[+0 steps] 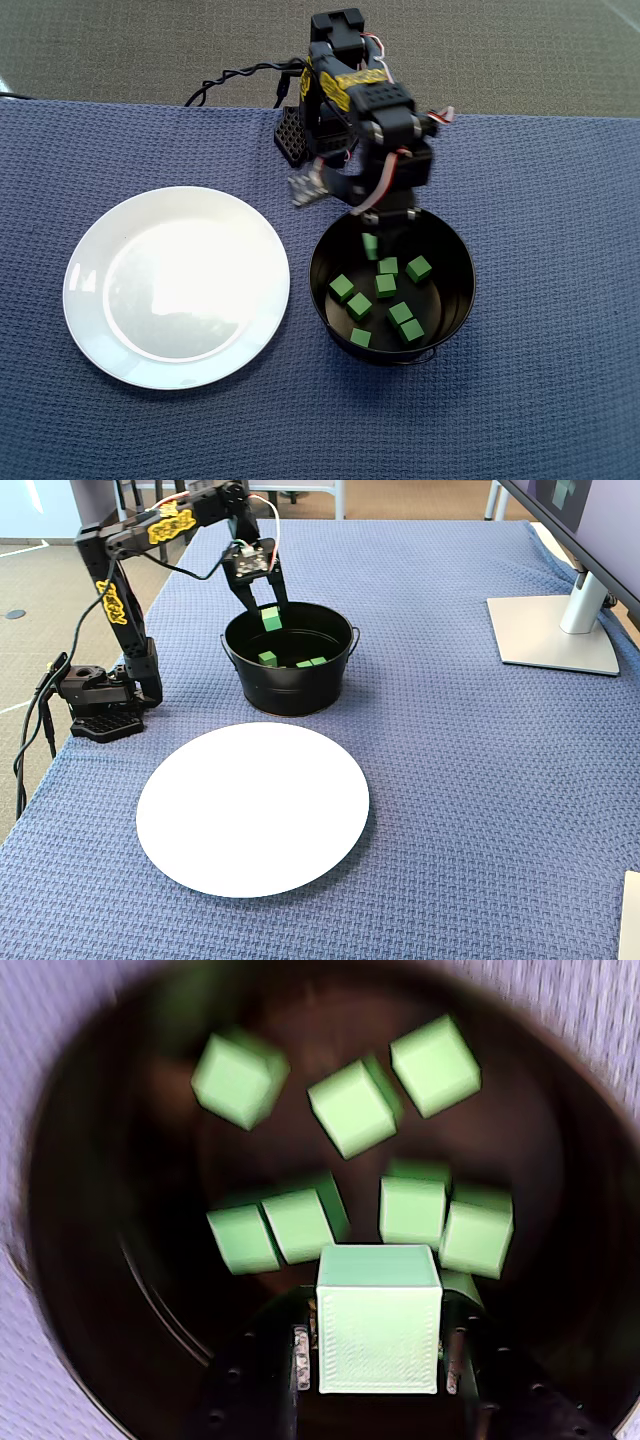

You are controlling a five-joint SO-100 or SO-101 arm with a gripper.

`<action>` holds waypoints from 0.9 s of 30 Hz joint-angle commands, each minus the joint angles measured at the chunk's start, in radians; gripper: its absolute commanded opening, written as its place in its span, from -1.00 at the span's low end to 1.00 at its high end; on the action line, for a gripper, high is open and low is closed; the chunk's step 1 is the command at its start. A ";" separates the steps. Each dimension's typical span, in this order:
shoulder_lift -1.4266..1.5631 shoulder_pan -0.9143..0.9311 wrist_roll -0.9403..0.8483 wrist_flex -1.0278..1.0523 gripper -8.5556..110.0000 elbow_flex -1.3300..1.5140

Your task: Pick up the green cubes from the white plate and place them in the black recipient

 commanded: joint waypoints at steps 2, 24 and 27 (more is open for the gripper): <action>-0.048 -0.044 0.043 -0.043 -0.69 -0.026; 0.568 0.365 -0.103 -0.008 -0.86 0.118; 0.715 0.471 -0.147 -0.063 -0.86 0.265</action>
